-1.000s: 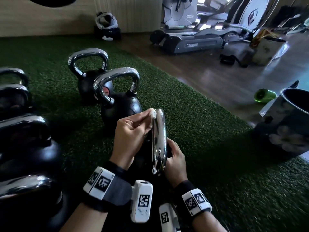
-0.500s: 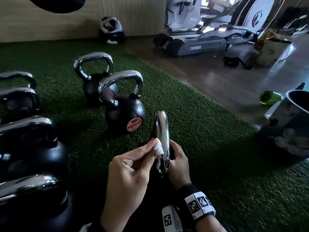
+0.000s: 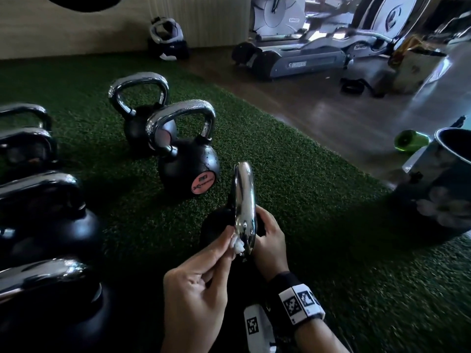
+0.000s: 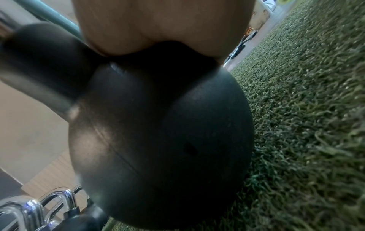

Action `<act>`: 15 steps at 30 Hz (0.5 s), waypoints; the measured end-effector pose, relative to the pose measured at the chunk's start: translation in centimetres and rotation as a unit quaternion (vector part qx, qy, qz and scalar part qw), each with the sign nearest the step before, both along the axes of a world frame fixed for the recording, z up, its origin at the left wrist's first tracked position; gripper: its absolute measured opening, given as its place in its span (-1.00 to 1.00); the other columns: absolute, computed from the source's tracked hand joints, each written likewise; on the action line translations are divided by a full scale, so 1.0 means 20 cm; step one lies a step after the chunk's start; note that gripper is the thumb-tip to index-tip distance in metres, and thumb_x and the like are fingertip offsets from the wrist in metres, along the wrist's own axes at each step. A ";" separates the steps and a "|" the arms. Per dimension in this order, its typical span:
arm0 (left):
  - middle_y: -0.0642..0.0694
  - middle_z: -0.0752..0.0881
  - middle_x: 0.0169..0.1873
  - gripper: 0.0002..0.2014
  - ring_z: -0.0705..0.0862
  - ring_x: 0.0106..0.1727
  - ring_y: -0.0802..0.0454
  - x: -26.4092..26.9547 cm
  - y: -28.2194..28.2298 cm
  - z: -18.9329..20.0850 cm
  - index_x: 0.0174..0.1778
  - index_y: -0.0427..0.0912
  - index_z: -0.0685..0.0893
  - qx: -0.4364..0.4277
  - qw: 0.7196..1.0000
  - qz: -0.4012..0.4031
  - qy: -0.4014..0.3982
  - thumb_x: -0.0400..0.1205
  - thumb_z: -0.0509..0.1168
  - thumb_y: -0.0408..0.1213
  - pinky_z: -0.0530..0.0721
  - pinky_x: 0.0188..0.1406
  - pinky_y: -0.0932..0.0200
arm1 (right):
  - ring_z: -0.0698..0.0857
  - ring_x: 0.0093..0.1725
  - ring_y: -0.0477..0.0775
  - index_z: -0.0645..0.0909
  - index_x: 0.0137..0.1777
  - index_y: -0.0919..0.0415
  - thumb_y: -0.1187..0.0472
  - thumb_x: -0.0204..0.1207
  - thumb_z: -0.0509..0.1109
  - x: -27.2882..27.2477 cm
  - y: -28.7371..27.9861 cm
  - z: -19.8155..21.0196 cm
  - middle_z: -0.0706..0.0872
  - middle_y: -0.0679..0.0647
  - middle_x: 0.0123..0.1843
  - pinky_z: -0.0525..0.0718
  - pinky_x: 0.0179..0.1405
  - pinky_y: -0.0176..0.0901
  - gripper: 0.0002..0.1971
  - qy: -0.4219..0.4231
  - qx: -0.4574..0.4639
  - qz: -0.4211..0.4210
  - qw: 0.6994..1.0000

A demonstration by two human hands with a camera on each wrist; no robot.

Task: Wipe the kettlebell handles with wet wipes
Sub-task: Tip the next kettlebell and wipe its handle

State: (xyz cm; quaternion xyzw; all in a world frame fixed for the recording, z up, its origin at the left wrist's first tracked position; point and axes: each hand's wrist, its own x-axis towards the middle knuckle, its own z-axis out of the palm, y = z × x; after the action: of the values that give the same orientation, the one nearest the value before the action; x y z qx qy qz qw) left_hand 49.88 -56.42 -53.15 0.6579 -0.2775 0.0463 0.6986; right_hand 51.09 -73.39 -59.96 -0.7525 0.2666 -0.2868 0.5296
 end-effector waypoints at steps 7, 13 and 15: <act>0.09 0.88 0.11 -0.58 0.89 0.08 0.06 0.03 0.04 -0.17 0.32 -0.11 0.81 0.086 0.996 0.022 -0.009 0.59 0.48 -0.56 0.85 0.11 0.02 | 0.63 0.23 -0.53 0.61 0.21 -0.38 -0.08 0.33 0.49 0.01 0.01 0.01 0.72 -0.34 0.20 0.53 0.21 -0.58 -0.59 0.010 -0.013 -0.001 1.000; -0.07 0.90 0.06 -0.74 0.87 0.16 0.00 0.11 0.05 -0.02 0.04 0.07 0.92 0.000 0.984 -0.047 0.171 0.52 0.51 -0.35 0.76 0.24 0.20 | 0.73 0.33 -0.20 0.75 0.40 -0.09 -0.36 0.38 0.46 -0.09 -0.05 0.09 0.80 -0.18 0.31 0.68 0.46 0.05 -0.38 0.055 0.019 0.016 0.998; -0.18 0.90 0.05 -0.74 0.86 0.14 -0.05 0.13 0.06 0.05 0.02 0.01 0.93 -0.081 0.963 -0.056 0.252 0.48 0.48 -0.35 0.78 0.22 0.15 | 0.78 0.17 -0.21 0.81 0.29 -0.09 -0.18 0.51 0.56 -0.19 -0.04 0.19 0.83 -0.18 0.18 0.77 0.28 0.02 -0.61 0.021 -0.023 -0.049 0.998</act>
State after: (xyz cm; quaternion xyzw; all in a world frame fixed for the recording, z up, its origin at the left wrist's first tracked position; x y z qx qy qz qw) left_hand 52.44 -55.23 -52.13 0.5726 -0.1241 -0.1380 0.7986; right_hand 47.31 -74.13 -56.18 -0.7561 0.3079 -0.3026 0.4918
